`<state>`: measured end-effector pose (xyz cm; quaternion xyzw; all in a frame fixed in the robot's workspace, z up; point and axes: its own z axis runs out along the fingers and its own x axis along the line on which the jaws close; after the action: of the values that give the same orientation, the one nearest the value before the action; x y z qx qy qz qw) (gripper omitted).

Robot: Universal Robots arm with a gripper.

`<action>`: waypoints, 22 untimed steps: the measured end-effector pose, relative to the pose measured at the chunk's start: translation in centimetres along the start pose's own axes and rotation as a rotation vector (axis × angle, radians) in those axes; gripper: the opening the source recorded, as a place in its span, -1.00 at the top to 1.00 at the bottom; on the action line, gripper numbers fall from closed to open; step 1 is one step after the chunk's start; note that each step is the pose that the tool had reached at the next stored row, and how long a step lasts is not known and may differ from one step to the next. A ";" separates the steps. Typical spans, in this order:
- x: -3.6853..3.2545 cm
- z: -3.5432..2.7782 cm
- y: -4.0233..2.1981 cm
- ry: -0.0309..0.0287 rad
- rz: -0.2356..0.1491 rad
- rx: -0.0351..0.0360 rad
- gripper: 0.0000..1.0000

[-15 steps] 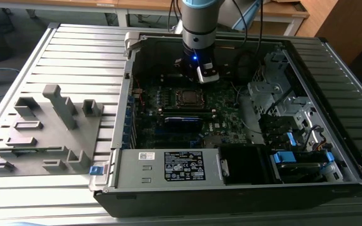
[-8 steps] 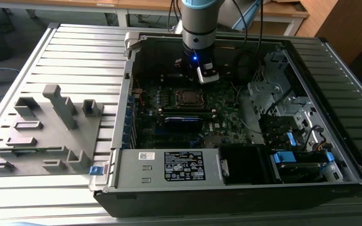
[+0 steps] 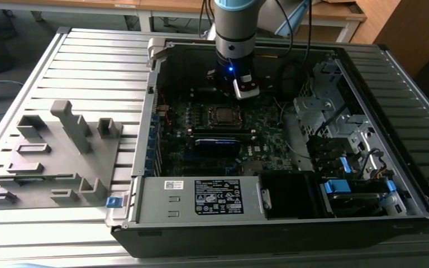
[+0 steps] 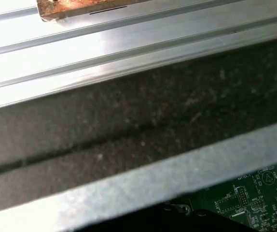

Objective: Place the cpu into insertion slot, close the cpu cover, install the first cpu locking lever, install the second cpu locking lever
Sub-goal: 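Install the first cpu locking lever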

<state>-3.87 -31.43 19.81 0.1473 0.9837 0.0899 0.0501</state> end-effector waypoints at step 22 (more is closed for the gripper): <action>0.34 0.13 -0.18 -0.0225 -0.004 -0.0133 0.79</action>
<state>-4.23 -31.48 19.62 0.1460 0.9828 0.0947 0.0624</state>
